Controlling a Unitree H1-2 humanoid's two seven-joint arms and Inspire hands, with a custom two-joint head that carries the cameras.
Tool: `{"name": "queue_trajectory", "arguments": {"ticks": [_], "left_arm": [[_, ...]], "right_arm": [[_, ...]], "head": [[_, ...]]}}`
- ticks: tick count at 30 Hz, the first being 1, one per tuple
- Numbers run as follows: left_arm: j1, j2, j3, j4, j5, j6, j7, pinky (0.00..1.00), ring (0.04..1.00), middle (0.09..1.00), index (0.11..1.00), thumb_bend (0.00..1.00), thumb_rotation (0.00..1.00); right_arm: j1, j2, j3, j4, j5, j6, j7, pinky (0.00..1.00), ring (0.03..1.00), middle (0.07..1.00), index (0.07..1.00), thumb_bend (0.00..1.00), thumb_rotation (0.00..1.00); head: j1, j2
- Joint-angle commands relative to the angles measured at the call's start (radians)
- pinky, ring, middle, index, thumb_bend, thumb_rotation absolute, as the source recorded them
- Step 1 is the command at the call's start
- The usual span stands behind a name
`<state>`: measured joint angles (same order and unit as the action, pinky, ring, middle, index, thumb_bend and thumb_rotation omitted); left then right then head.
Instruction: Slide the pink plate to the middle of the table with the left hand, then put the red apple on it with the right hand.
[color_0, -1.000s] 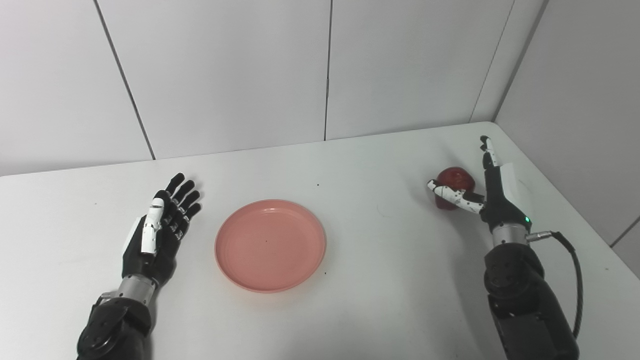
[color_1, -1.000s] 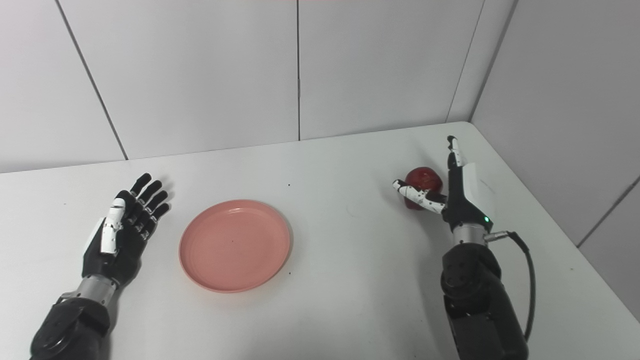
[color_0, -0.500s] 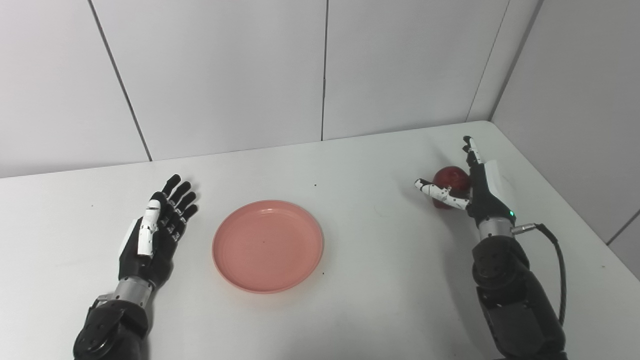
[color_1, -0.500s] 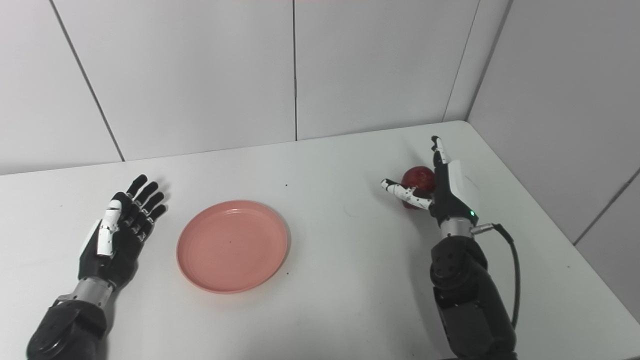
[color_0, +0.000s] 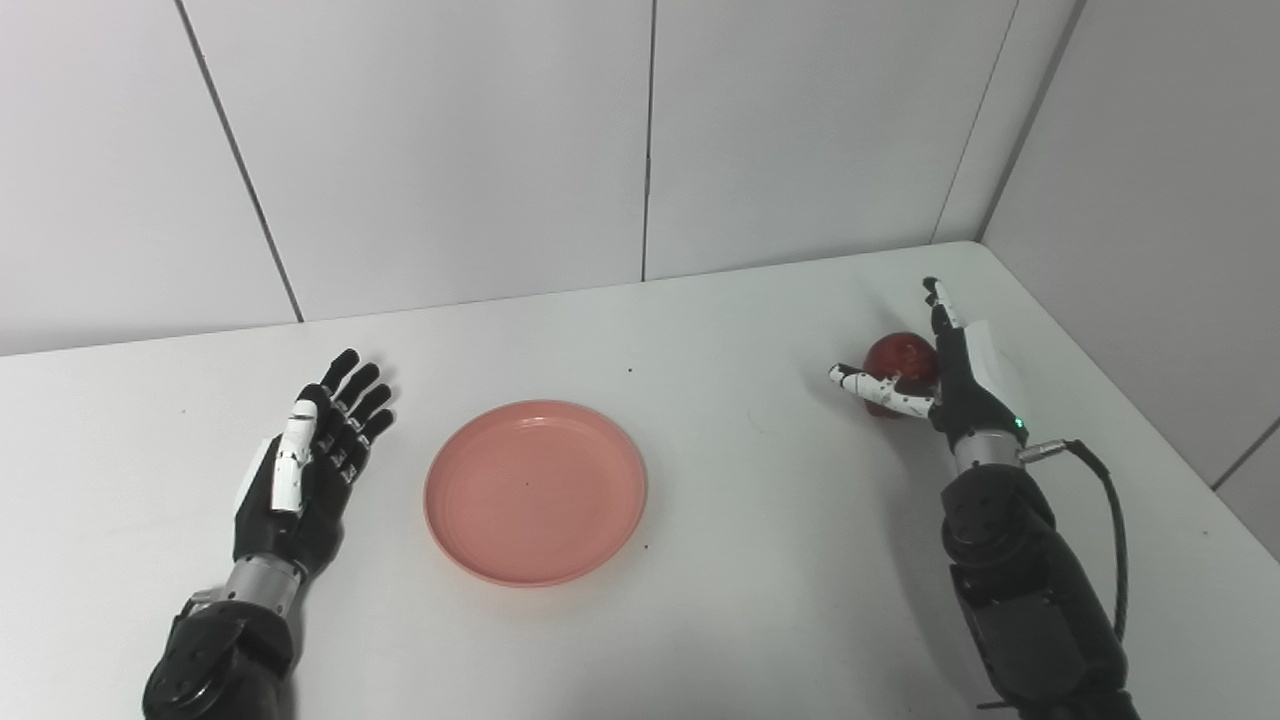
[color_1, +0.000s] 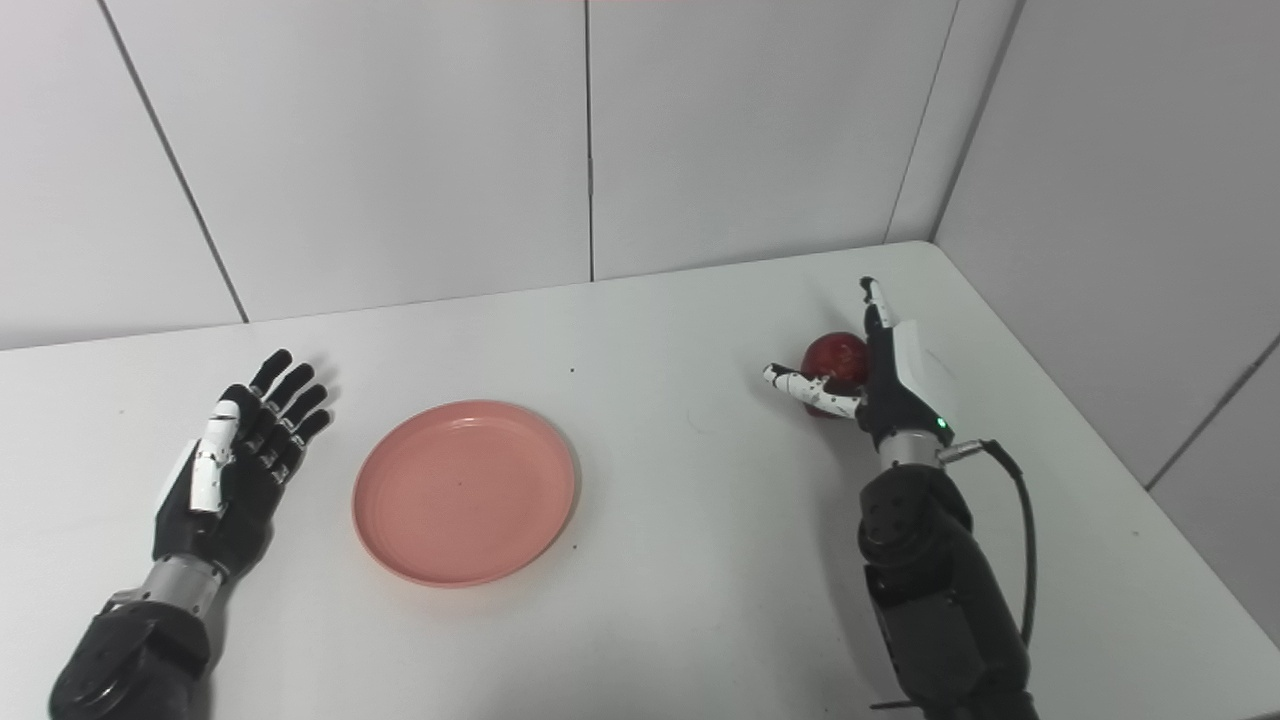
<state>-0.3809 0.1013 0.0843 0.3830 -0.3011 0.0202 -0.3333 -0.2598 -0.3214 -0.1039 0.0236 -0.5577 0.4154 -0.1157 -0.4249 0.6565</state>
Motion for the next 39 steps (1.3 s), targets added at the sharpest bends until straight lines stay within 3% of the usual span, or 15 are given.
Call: {"name": "queue_trajectory", "arguments": {"ticks": [1, 10, 15, 18, 24, 25, 26, 28, 39], "left_arm": [[0.037, 0.011, 0.001, 0.018, 0.000, 0.062, 0.014, 0.94, 0.936, 0.941, 0.922, 0.34, 1.00], [0.035, 0.012, 0.000, 0.014, -0.003, 0.071, 0.010, 0.94, 0.943, 0.945, 0.926, 0.34, 1.00], [0.036, 0.012, -0.002, 0.011, 0.000, 0.076, 0.013, 0.94, 0.939, 0.941, 0.921, 0.34, 1.00], [0.036, 0.014, -0.001, 0.014, -0.005, 0.073, 0.006, 0.95, 0.943, 0.947, 0.927, 0.34, 1.00], [0.036, 0.013, -0.002, 0.014, -0.006, 0.071, 0.014, 0.94, 0.938, 0.942, 0.923, 0.34, 1.00], [0.036, 0.014, -0.002, 0.015, -0.005, 0.069, 0.013, 0.94, 0.938, 0.942, 0.923, 0.33, 1.00], [0.035, 0.014, -0.003, 0.016, -0.004, 0.069, 0.013, 0.94, 0.938, 0.942, 0.923, 0.34, 1.00], [0.033, 0.014, -0.003, 0.014, -0.004, 0.076, 0.016, 0.94, 0.940, 0.943, 0.924, 0.34, 1.00], [0.030, 0.012, -0.004, 0.026, -0.007, 0.063, 0.016, 0.95, 0.944, 0.947, 0.929, 0.34, 1.00]], "right_arm": [[-0.042, -0.035, 0.000, -0.019, -0.008, 0.014, -0.004, 0.79, 0.889, 0.928, 0.948, 1.00, 0.40], [-0.045, -0.032, 0.006, -0.027, -0.027, 0.053, 0.009, 0.72, 0.832, 0.880, 0.893, 1.00, 0.33], [-0.039, -0.027, 0.001, -0.017, -0.003, 0.025, -0.012, 0.68, 0.780, 0.821, 0.842, 0.99, 0.26], [-0.033, -0.021, -0.008, -0.003, 0.017, -0.037, -0.051, 0.65, 0.722, 0.744, 0.751, 0.92, 0.16], [-0.032, -0.027, -0.005, 0.023, 0.023, -0.095, -0.109, 0.50, 0.553, 0.602, 0.613, 0.77, 0.10], [-0.033, -0.031, -0.003, 0.030, 0.023, -0.103, -0.114, 0.48, 0.528, 0.576, 0.575, 0.71, 0.10], [-0.033, -0.036, 0.001, 0.037, 0.022, -0.110, -0.119, 0.47, 0.502, 0.550, 0.517, 0.58, 0.13], [-0.034, -0.044, 0.009, 0.047, 0.017, -0.122, -0.126, 0.46, 0.487, 0.535, 0.497, 0.54, 0.13], [-0.033, -0.043, 0.007, 0.040, 0.020, -0.122, -0.150, 0.38, 0.444, 0.494, 0.486, 0.51, 0.13]], "head": [[0.001, 0.001], [0.006, 0.004], [0.006, 0.004], [0.006, 0.004], [0.006, 0.005], [0.006, 0.005], [0.006, 0.005], [0.006, 0.005], [0.014, 0.002]]}}
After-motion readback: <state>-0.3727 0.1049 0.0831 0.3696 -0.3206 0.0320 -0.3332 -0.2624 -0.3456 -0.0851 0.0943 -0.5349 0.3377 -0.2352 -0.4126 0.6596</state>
